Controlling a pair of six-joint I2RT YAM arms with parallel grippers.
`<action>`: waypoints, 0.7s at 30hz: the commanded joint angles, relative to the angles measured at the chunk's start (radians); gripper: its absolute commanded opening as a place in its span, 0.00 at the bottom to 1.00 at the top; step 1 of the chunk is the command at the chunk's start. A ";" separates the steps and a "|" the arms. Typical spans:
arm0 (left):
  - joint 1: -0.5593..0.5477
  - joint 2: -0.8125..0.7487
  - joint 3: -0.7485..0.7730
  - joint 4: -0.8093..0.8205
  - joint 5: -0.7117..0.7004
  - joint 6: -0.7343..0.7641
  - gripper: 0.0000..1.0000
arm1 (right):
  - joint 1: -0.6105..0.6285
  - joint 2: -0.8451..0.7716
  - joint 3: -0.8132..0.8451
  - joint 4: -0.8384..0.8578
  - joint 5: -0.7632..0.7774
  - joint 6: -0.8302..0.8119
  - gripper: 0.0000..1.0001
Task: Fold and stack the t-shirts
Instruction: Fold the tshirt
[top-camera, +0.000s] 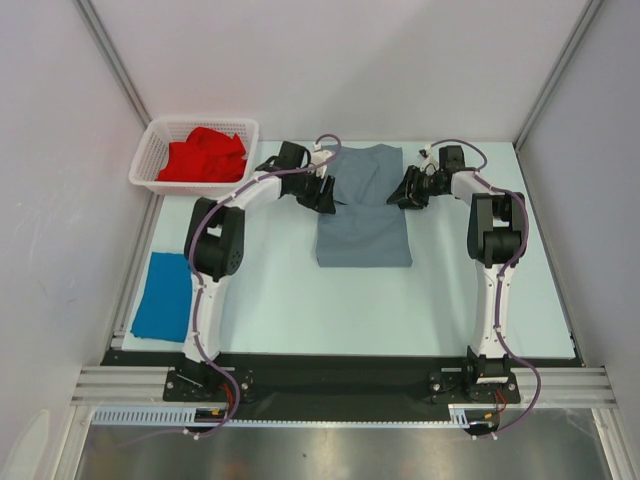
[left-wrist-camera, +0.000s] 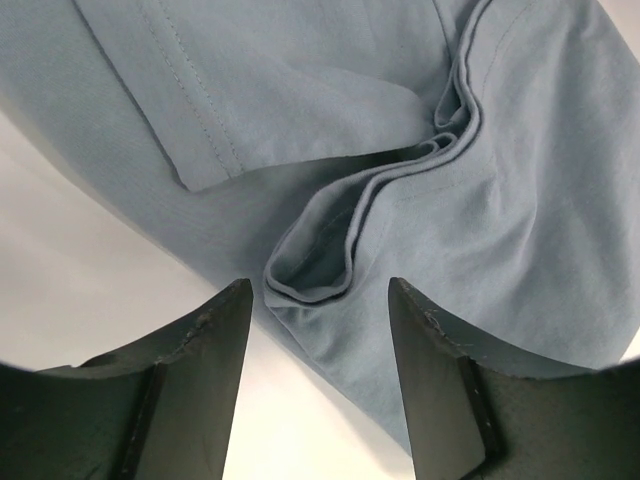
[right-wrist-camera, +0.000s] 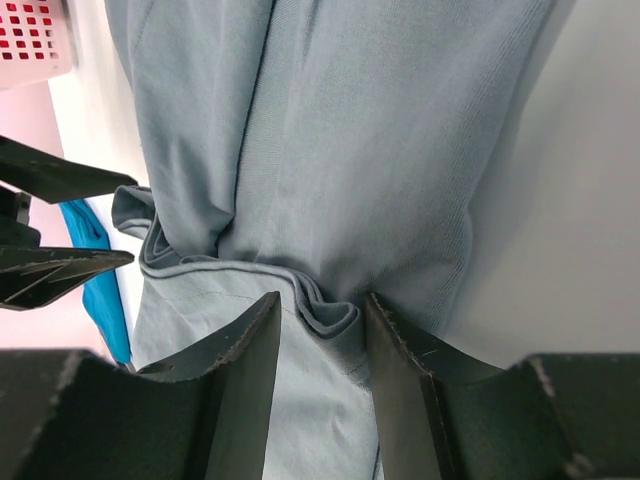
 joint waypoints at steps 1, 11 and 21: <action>-0.008 0.033 0.058 -0.006 0.021 0.031 0.62 | 0.005 0.046 0.017 0.013 0.020 -0.008 0.44; -0.005 0.093 0.129 -0.028 0.021 0.005 0.47 | 0.002 0.055 0.025 0.023 0.003 -0.006 0.42; 0.000 0.099 0.143 0.004 0.059 -0.044 0.36 | -0.004 0.055 0.025 0.026 -0.011 -0.002 0.35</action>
